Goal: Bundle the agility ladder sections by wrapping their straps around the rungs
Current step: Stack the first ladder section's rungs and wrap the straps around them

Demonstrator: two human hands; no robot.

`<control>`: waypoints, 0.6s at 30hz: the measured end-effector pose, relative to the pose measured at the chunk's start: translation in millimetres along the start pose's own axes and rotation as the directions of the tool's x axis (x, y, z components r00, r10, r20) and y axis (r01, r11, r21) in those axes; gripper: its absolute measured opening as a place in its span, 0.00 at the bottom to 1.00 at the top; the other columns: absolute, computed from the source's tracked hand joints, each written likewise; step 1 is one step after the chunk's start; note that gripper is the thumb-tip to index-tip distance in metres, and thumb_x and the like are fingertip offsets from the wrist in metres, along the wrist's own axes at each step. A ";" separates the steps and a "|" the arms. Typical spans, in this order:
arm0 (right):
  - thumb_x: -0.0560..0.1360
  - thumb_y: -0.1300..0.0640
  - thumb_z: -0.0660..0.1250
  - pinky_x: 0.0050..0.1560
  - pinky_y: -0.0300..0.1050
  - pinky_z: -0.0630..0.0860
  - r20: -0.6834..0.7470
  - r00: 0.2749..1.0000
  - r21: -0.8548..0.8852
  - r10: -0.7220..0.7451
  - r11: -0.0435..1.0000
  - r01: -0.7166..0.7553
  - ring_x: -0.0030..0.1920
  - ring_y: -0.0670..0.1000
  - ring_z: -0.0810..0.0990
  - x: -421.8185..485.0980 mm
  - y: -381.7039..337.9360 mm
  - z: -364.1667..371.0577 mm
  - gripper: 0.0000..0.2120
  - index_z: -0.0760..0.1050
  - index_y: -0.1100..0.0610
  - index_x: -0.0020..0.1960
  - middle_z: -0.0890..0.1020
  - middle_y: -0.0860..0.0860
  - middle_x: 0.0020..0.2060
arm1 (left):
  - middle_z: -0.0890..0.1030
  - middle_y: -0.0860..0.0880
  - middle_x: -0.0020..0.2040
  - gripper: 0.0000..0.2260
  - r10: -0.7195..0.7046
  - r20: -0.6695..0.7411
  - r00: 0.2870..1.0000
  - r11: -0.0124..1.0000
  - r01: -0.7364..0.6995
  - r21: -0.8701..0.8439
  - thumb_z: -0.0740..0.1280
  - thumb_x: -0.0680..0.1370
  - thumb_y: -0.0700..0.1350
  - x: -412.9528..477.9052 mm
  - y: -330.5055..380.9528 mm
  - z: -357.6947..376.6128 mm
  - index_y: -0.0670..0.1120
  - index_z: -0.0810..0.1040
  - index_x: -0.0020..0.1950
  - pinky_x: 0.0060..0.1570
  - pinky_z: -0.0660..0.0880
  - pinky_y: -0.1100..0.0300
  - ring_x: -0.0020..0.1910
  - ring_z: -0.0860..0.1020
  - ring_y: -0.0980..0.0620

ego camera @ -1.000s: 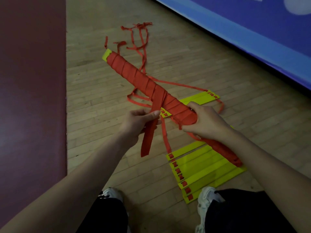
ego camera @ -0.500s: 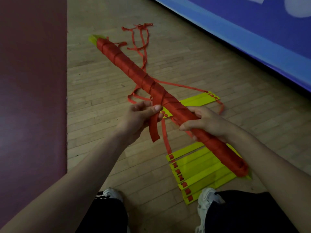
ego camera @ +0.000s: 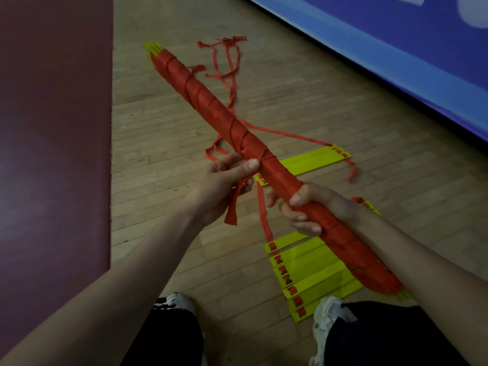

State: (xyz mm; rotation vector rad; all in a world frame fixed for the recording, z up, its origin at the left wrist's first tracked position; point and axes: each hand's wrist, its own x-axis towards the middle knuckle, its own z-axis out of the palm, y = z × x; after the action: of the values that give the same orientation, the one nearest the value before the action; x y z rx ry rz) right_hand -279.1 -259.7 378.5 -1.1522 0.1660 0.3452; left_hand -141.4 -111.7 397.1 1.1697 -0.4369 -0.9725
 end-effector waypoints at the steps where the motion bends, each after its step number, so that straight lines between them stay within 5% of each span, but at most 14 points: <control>1: 0.58 0.49 0.74 0.20 0.35 0.64 -0.002 1.000 -0.013 0.010 1.000 -0.010 0.18 0.46 0.67 0.0 -1.4 -0.5 0.33 0.70 0.69 0.54 0.67 0.56 0.27 | 0.79 0.53 0.34 0.06 0.005 -0.008 1.000 1.000 -0.005 0.007 0.70 0.68 0.41 0.4 -0.4 0.4 0.45 0.78 0.44 0.33 0.72 0.68 0.28 0.74 0.60; 5: 0.69 0.61 0.69 0.26 0.38 0.72 -0.197 0.980 -0.246 0.010 0.967 -0.059 0.24 0.50 0.75 -1.4 -7.5 10.0 0.07 0.79 0.56 0.47 0.76 0.52 0.29 | 0.78 0.51 0.34 0.05 0.005 -0.102 0.995 0.998 0.001 0.064 0.70 0.72 0.39 1.1 -4.3 5.3 0.42 0.78 0.46 0.32 0.71 0.68 0.27 0.73 0.59; 8: 0.70 0.62 0.74 0.33 0.46 0.78 -0.427 0.901 -0.459 -0.074 0.877 -0.145 0.30 0.52 0.81 8.2 1.4 12.2 0.14 0.75 0.61 0.53 0.80 0.52 0.31 | 0.77 0.49 0.35 0.09 0.021 -0.209 0.978 0.993 0.004 0.120 0.72 0.73 0.38 1.6 -9.0 7.7 0.38 0.77 0.50 0.29 0.69 0.68 0.26 0.72 0.59; 11: 0.65 0.49 0.77 0.41 0.49 0.79 -0.579 0.747 -0.741 -0.327 0.592 -0.316 0.40 0.55 0.83 13.8 9.9 13.1 0.24 0.71 0.56 0.54 0.83 0.52 0.40 | 0.77 0.52 0.29 0.08 0.066 -0.284 0.956 0.978 -0.006 0.207 0.74 0.71 0.38 2.7 -12.5 8.7 0.37 0.79 0.47 0.28 0.70 0.67 0.25 0.72 0.59; 14: 0.66 0.43 0.75 0.43 0.48 0.73 -0.554 0.650 -0.831 -0.519 0.305 -0.465 0.51 0.58 0.80 13.0 9.2 15.7 0.32 0.63 0.54 0.60 0.80 0.52 0.52 | 0.78 0.53 0.29 0.05 0.089 -0.310 0.946 0.978 -0.025 0.206 0.74 0.72 0.38 3.4 -15.9 10.3 0.40 0.79 0.44 0.29 0.69 0.66 0.24 0.72 0.60; 18: 0.70 0.48 0.70 0.40 0.47 0.67 -0.434 0.669 -0.872 -0.603 0.095 -0.481 0.52 0.60 0.79 12.8 9.0 19.4 0.28 0.61 0.53 0.63 0.78 0.52 0.55 | 0.79 0.52 0.31 0.04 0.078 -0.297 0.952 0.984 -0.026 0.176 0.72 0.73 0.36 3.1 -20.1 10.3 0.40 0.79 0.44 0.31 0.71 0.69 0.25 0.73 0.60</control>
State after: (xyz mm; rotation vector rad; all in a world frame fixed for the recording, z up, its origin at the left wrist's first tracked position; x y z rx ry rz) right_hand -271.2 -236.4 374.6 -2.7894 0.7134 -0.3108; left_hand -155.5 -121.4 382.1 1.4296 -0.3063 -0.7031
